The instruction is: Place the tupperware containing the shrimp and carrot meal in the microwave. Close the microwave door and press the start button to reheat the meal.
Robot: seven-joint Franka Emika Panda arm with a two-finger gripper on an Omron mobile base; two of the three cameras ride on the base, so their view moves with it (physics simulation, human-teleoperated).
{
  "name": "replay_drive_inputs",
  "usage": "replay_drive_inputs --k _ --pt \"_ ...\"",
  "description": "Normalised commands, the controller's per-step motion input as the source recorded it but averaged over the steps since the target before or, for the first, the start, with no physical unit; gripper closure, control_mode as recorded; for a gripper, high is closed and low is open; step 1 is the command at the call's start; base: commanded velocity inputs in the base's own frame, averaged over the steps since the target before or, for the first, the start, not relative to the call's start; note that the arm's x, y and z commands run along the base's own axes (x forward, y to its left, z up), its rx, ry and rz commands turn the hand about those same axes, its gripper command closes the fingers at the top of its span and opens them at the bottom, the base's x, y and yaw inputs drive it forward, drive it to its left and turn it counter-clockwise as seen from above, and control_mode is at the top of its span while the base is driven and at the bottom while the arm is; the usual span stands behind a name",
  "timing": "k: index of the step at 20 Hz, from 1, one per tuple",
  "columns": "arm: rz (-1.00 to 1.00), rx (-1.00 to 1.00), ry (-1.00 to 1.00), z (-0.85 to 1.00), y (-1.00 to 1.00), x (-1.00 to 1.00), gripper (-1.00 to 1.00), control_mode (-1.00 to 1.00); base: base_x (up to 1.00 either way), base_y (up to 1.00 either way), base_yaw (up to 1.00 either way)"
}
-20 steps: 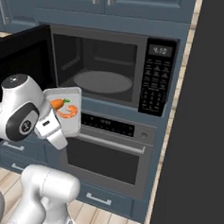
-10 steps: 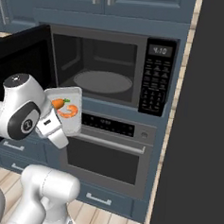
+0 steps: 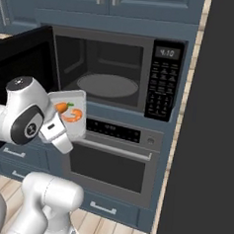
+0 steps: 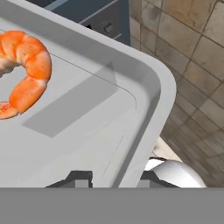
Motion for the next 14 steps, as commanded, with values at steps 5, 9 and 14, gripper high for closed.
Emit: replay_drive_inputs --k 5,9,14 --pt "0.00 0.00 0.00 -0.06 0.00 0.51 1.00 -1.00 0.00 0.00 0.00" --pt "0.00 0.00 -0.01 -0.06 -0.09 0.54 1.00 -1.00 0.00 0.00 0.00" --pt "0.00 0.00 -0.13 -0.09 -0.11 0.58 1.00 -1.00 0.00 0.00 0.00"
